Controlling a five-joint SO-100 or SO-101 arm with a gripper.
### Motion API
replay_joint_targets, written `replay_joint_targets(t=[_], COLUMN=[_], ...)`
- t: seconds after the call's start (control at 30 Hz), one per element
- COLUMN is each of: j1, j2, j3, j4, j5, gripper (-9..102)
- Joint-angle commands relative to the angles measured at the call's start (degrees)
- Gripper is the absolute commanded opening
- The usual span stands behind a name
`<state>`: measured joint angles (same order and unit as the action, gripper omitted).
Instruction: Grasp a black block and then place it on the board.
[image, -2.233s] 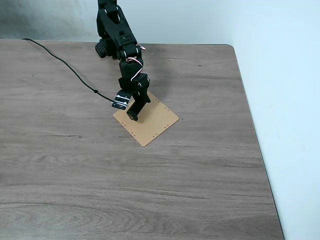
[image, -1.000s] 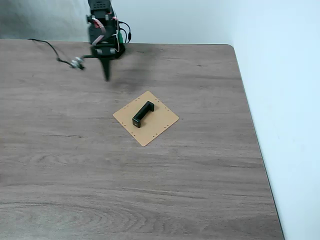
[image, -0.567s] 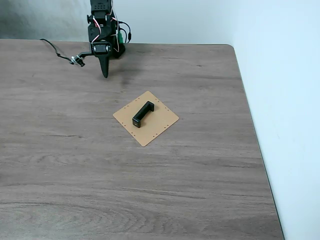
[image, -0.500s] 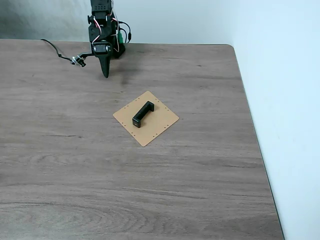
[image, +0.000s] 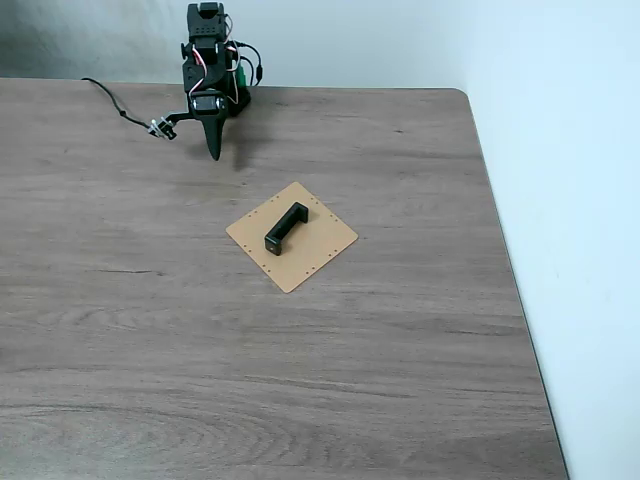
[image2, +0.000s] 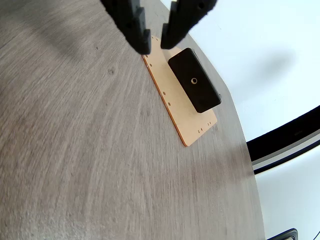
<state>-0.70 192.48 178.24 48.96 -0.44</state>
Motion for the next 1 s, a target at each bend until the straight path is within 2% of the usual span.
replay_joint_targets(t=[0.0,0.97], j1=[-1.0,-1.4], j2=[1.1,1.1], j3=[1.0,1.0], j4=[-0.4,-0.7], j5=[1.1,0.2], gripper=[0,0])
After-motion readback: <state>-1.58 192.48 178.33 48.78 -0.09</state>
